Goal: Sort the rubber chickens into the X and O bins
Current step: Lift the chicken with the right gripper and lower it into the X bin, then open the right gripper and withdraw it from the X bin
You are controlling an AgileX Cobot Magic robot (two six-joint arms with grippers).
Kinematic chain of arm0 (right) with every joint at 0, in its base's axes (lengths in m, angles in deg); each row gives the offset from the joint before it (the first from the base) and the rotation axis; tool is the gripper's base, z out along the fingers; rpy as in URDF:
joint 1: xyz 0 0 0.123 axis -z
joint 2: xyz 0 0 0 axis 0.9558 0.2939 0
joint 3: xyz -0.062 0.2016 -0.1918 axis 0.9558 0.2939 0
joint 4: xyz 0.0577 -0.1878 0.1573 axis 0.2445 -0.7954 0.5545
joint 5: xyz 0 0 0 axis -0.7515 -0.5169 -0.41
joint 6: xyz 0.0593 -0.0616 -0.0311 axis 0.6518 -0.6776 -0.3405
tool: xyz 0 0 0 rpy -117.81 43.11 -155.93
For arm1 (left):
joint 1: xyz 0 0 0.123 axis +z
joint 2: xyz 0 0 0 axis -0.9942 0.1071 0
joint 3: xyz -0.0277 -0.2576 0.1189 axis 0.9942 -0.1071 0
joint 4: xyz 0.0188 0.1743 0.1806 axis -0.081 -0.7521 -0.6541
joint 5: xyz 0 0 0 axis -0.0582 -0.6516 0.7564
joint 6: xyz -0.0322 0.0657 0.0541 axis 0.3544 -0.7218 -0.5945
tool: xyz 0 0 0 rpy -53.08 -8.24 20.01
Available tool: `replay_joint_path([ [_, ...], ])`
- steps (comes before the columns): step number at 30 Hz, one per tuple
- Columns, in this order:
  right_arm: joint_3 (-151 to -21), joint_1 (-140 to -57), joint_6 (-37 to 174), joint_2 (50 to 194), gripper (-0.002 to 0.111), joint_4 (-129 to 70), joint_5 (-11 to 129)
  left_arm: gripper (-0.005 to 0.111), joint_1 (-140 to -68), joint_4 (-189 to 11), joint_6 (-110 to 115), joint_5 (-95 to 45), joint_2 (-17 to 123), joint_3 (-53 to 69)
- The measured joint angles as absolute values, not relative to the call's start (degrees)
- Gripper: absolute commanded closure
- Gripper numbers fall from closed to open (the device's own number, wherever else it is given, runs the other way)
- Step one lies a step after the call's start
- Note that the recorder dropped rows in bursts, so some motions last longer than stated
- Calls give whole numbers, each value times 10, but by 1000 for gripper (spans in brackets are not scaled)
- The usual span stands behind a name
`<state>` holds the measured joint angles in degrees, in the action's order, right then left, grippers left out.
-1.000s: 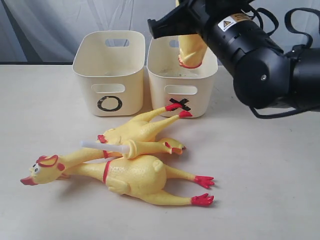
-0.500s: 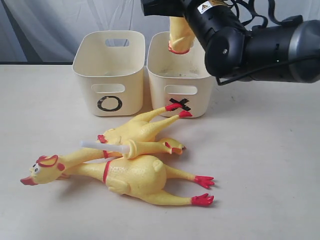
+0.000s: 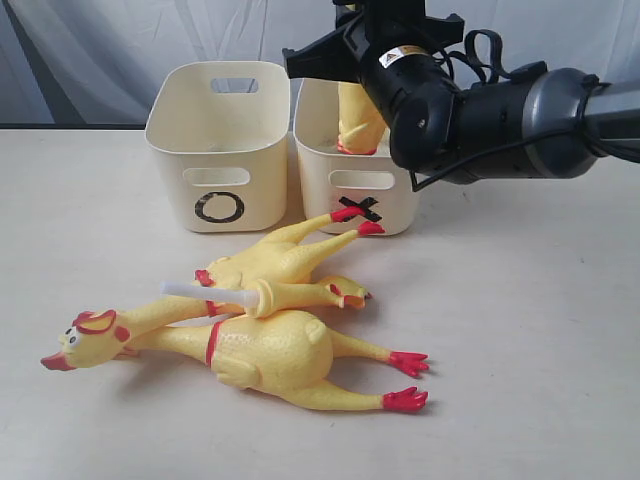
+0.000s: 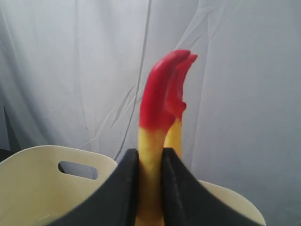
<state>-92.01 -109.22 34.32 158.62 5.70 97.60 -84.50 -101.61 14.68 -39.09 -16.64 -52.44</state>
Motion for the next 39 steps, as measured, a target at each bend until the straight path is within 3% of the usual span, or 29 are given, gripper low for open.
replay_joint_path([
  [2, -920, -1091, 343, 1586, 56, 57, 976, 97, -845, -1016, 147, -391, -166, -524],
  [5, -921, -1091, 342, 1586, 44, 57, 976, 97, -845, -1016, 147, -391, -166, -524],
  [26, -922, -1091, 341, 1526, 45, 57, 914, 97, -845, -1019, 147, -391, -166, -524],
  [39, -922, -1091, 339, 1442, 45, 5, 594, 97, -845, -1027, 147, -391, -166, -524],
])
